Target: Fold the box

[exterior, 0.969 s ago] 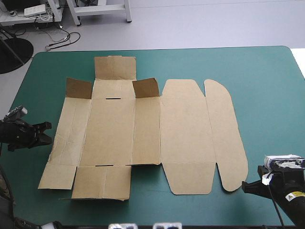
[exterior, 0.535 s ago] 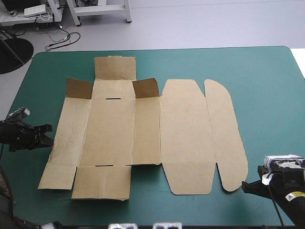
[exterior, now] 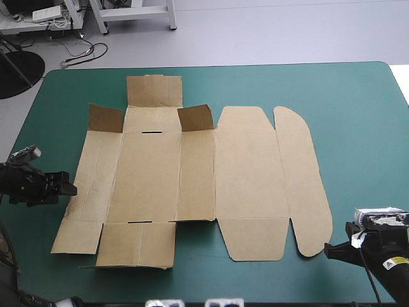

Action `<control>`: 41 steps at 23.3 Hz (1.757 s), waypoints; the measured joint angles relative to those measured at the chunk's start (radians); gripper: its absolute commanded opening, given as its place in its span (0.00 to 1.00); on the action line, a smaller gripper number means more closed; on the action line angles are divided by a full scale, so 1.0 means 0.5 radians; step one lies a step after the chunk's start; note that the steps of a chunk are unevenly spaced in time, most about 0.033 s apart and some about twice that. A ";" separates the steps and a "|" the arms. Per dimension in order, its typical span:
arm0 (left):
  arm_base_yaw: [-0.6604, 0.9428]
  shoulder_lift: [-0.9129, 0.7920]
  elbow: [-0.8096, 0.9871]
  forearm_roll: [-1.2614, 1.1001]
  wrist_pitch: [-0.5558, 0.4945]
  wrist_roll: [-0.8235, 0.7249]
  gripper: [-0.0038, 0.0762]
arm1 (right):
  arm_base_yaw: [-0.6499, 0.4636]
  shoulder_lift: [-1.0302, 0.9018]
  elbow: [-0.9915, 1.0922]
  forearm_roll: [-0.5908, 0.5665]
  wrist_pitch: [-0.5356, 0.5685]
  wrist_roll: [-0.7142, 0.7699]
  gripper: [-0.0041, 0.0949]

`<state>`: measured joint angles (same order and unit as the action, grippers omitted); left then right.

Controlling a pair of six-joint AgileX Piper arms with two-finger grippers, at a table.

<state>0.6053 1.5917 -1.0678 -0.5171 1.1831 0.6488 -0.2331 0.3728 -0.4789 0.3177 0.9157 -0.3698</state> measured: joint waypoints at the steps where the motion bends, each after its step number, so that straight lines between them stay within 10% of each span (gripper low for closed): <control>1: 0.000 0.001 0.000 0.000 0.000 -0.006 0.62 | 0.000 0.000 0.000 0.000 0.000 0.000 0.11; 35: -0.363 0.331 -0.052 -0.270 0.069 -0.048 0.61 | 0.000 0.000 0.002 0.005 0.000 0.000 0.11; 39: -0.367 0.331 -0.052 -0.259 0.051 -0.128 0.35 | 0.000 0.000 0.002 0.007 0.000 0.000 0.11; 41: -0.371 0.351 -0.046 -0.258 0.036 -0.169 0.04 | 0.000 0.000 0.002 0.007 0.000 0.000 0.11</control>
<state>0.4197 1.7674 -1.0909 -0.6463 1.2012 0.5644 -0.2331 0.3728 -0.4779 0.3211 0.9157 -0.3698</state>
